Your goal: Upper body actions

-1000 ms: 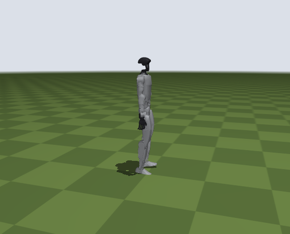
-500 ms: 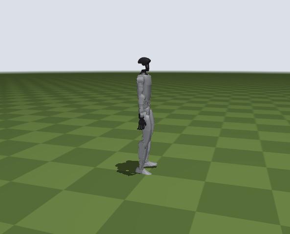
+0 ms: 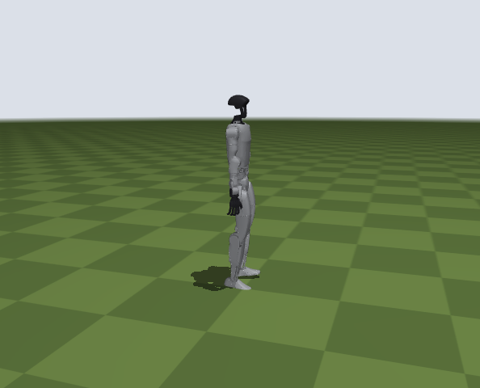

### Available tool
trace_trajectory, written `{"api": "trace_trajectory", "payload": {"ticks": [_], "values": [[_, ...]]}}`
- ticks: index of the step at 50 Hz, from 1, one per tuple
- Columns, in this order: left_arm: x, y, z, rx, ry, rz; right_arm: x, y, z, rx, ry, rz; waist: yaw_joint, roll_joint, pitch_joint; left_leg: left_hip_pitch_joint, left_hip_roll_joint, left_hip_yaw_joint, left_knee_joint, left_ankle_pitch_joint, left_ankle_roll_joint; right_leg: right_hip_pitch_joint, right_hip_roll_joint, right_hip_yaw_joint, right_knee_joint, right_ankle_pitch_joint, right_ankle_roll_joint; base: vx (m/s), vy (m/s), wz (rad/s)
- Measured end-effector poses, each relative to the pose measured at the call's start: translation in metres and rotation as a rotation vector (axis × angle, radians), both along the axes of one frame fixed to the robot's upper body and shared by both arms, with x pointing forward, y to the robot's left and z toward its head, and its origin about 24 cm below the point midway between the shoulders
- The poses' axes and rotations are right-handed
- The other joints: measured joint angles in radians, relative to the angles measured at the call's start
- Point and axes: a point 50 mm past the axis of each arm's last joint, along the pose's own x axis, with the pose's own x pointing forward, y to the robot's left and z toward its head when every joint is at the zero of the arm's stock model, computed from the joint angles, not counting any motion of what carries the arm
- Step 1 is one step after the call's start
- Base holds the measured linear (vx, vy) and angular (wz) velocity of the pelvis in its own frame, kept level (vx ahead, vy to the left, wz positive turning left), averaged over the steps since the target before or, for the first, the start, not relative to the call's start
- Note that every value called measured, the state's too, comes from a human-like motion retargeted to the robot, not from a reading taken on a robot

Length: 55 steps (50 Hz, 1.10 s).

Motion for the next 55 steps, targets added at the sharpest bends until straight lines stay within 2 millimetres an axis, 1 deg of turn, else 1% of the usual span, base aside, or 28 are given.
{"api": "trace_trajectory", "payload": {"ticks": [26, 38, 47, 51, 55], "values": [[0.0, 0.0, 0.0, -0.002, 0.002, -0.007, 0.001, 0.0, 0.0, 0.0, -0.001, 0.003, -0.004, 0.006, 0.001, 0.001, 0.006, 0.006, 0.0, 0.004, -0.006, -0.001, 0.004, 0.006, -0.001, -0.002, -0.002, 0.0, 0.0, 0.0], [0.0, 0.001, 0.0, 0.0, 0.006, -0.008, 0.002, 0.001, 0.0, 0.0, -0.004, 0.015, -0.006, 0.015, 0.003, 0.002, 0.02, 0.012, 0.001, 0.005, -0.014, -0.007, 0.014, 0.018, 0.0, -0.002, -0.005, 0.0, 0.0, 0.0], [0.003, 0.003, 0.0, 0.001, -0.013, -0.007, 0.001, -0.001, 0.0, -0.004, -0.004, -0.008, -0.004, 0.019, 0.014, 0.007, 0.033, 0.005, 0.007, 0.007, -0.026, -0.001, 0.025, 0.017, 0.002, -0.009, -0.013, -0.01, -0.02, 0.03], [-0.001, 0.003, 0.0, -0.001, -0.015, 0.032, 0.002, -0.002, 0.001, -0.004, 0.0, -0.006, -0.003, 0.021, 0.022, 0.017, 0.04, 0.0, 0.013, 0.003, -0.035, 0.007, 0.031, 0.016, 0.002, -0.013, -0.019, -0.03, -0.06, 0.03], [-0.011, 0.004, 0.001, 0.005, 0.002, 0.092, 0.005, -0.002, 0.001, -0.012, -0.006, 0.003, 0.001, 0.026, 0.027, 0.028, 0.051, -0.004, 0.029, -0.008, -0.049, 0.015, 0.04, 0.024, 0.006, -0.019, -0.027, -0.02, -0.06, -0.12]]}}
